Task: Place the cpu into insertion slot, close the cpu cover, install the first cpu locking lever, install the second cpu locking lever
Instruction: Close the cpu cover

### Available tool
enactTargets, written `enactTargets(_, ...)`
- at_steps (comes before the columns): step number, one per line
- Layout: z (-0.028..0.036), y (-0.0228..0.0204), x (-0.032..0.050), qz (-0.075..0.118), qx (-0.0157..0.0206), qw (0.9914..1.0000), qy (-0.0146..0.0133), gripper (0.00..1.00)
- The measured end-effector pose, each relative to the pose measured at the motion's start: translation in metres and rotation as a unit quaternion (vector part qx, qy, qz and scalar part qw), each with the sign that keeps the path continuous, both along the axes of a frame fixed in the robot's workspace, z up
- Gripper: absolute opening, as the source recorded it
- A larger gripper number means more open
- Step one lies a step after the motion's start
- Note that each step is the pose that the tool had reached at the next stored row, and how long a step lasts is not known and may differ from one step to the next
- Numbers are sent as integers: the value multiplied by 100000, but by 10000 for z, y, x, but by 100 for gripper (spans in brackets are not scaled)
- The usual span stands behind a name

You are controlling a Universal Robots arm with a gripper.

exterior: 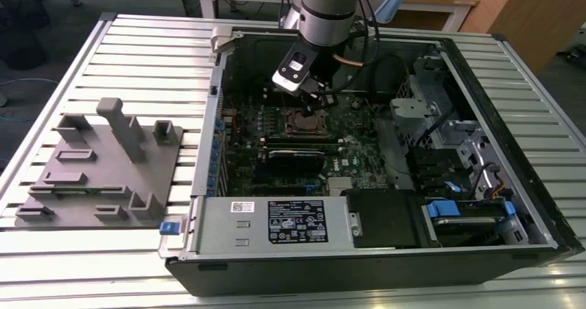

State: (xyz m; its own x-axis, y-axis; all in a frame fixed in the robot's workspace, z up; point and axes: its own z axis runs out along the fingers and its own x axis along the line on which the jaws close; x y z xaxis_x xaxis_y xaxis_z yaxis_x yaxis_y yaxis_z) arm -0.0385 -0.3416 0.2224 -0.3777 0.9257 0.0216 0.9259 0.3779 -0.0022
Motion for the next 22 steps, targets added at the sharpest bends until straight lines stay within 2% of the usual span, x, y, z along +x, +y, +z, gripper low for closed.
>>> enactTargets(7, 0, 0, 0, 127, 4, 100000, -2, 11)
enactTargets(11, 0, 0, 0, 1311, 3, 99991, -3, 11)
enactTargets(22, 0, 0, 0, 1427, 3, 99990, -1, 11)
